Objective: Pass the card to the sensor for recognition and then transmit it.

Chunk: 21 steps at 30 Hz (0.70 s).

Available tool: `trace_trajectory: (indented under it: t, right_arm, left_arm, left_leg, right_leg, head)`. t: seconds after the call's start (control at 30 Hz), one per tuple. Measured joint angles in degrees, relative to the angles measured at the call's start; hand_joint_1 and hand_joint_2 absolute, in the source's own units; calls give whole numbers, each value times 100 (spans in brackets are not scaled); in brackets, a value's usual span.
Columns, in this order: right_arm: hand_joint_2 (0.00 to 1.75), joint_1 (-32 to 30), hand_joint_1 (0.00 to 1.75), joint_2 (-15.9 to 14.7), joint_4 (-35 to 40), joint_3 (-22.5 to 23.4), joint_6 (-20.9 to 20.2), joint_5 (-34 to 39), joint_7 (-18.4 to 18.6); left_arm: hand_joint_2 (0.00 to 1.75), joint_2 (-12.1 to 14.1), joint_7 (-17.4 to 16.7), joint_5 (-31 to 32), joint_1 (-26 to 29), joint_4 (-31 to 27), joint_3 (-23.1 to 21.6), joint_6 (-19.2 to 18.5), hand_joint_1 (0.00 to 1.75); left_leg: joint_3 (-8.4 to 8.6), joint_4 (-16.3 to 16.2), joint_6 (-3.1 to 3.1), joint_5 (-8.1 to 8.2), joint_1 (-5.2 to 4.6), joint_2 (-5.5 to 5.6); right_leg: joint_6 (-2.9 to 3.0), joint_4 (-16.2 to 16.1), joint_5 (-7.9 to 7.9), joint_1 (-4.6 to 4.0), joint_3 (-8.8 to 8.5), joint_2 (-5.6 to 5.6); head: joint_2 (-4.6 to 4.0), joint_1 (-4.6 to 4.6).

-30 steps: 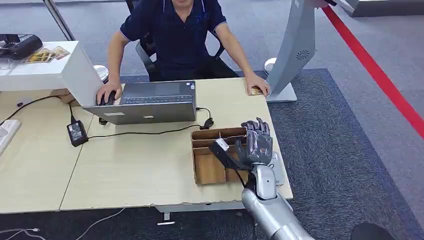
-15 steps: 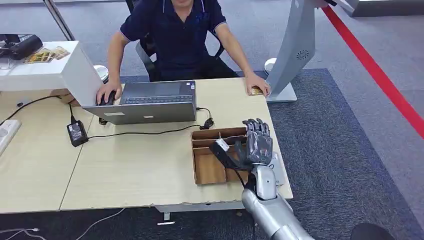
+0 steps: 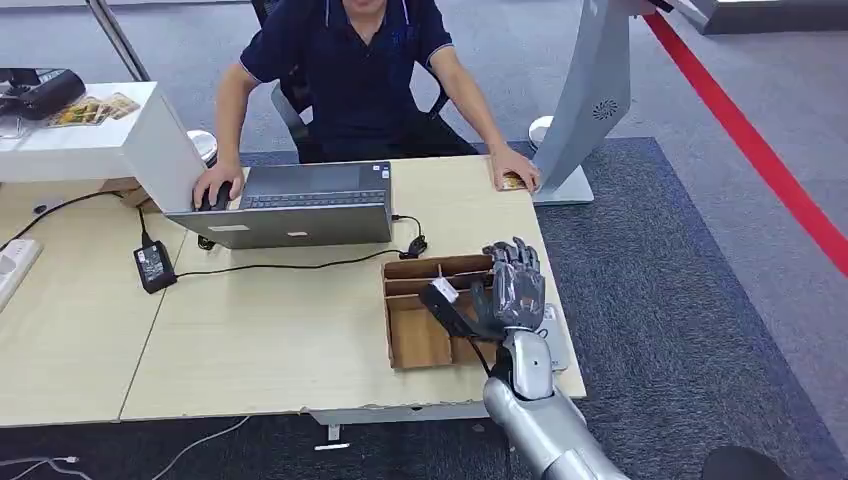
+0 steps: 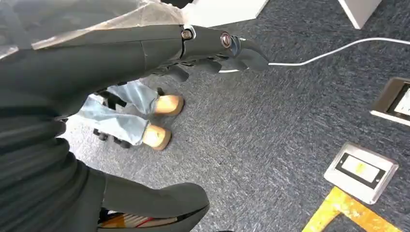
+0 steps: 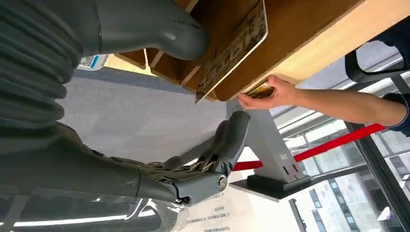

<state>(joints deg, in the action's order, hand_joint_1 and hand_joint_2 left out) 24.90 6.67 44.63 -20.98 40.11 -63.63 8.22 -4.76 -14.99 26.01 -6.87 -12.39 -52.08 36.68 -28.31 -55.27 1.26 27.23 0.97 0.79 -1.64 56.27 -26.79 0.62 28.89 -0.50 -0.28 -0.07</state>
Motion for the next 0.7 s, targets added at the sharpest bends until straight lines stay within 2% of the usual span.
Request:
trace_trajectory:
  t: [0.07, 0.1, 0.13, 0.2, 0.23, 0.27, 0.53, 0.63, 0.7]
  right_arm:
    - [175, 0, 72, 0, 0, 0, 0, 0, 0]
    - [175, 0, 79, 0, 0, 0, 0, 0, 0]
    - [175, 0, 93, 0, 0, 0, 0, 0, 0]
    - [175, 0, 147, 0, 0, 0, 0, 0, 0]
    - [175, 0, 155, 0, 0, 0, 0, 0, 0]
    - [175, 0, 175, 0, -2, 0, 0, 0, 0]
    - [175, 8, 175, 0, -48, 0, 0, 0, 11]
    - [175, 10, 175, -2, -57, -2, 0, 15, 31]
    - [175, 13, 175, -2, -79, -2, 2, 48, 55]
  left_arm:
    - [175, 0, 0, 0, 0, 0, 0, 0, 0]
    - [175, 0, 0, -2, 0, 0, 0, 0, 0]
    - [175, 0, 0, -2, 0, 0, 0, 0, 0]
    - [175, 0, 0, -2, -1, 0, 0, 0, 0]
    - [175, 0, 0, 0, -1, 0, 0, 0, 0]
    - [175, 0, 0, 0, -1, 0, 0, 0, 0]
    - [175, 0, 0, -11, -6, 0, 0, 0, 0]
    - [175, 6, 61, -194, -13, 0, 4, -157, 0]
    - [175, 20, 92, -177, -14, 0, 4, -129, 0]
  left_leg:
    - [0, 0, 0, 0, 0, 0]
    - [0, 0, 0, 0, 0, 0]
    - [0, 0, 0, 0, 0, 0]
    - [0, 0, 0, 0, 0, 0]
    - [0, 0, 0, 0, 0, 0]
    - [0, 0, 0, 0, 0, 0]
    - [0, 0, 0, 0, 0, -1]
    - [1, 0, 0, 0, 0, 0]
    - [1, 0, 0, 0, 0, 0]
  right_leg:
    - [0, 0, 0, 0, 0, 0]
    - [0, 0, 0, 0, 0, 0]
    - [0, 0, 0, 0, 0, 0]
    - [0, 0, 0, 0, 0, 0]
    - [0, 0, 0, 0, 0, 0]
    - [0, 0, 0, 0, 0, 0]
    - [0, 0, 0, 0, 0, 0]
    - [0, 0, 0, 0, 0, 0]
    - [0, 0, 0, 0, -1, 0]
  head:
    - [0, 0]
    - [0, 0]
    - [0, 0]
    - [0, 0]
    - [0, 0]
    - [0, 0]
    - [0, 0]
    - [0, 0]
    - [0, 0]
